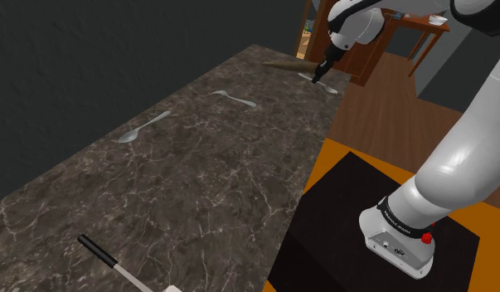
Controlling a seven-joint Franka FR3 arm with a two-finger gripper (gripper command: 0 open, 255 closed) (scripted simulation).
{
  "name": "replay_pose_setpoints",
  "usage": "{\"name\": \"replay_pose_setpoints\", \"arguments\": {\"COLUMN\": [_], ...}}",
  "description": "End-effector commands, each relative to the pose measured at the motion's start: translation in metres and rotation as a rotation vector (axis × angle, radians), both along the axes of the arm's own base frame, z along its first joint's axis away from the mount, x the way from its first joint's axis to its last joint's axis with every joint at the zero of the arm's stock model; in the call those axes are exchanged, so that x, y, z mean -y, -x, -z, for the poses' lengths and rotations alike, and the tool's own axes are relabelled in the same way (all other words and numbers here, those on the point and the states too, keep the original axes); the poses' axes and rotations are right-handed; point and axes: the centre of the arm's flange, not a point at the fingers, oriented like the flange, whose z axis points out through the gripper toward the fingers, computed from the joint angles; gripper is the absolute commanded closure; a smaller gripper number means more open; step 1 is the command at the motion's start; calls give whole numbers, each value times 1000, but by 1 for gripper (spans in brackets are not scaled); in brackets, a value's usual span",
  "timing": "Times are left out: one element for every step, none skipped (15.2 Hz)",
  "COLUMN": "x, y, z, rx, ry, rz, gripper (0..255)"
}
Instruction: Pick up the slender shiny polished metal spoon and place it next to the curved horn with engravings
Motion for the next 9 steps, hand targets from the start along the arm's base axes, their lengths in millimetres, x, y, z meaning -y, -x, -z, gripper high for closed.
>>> {"name": "replay_pose_setpoints", "arguments": {"x": [0,0,0,0,0,0,0,0,0], "y": [1,1,1,1,1,1,1,1,1], "z": [11,11,11,11,11,11,11,11,11], "rx": [0,0,0,0,0,0,0,0,0], "ry": [0,0,0,0,0,0,0,0,0], "rz": [0,0,0,0,0,0,0,0,0], "gripper": [255,255,255,255,255,255,255,255,0]}}
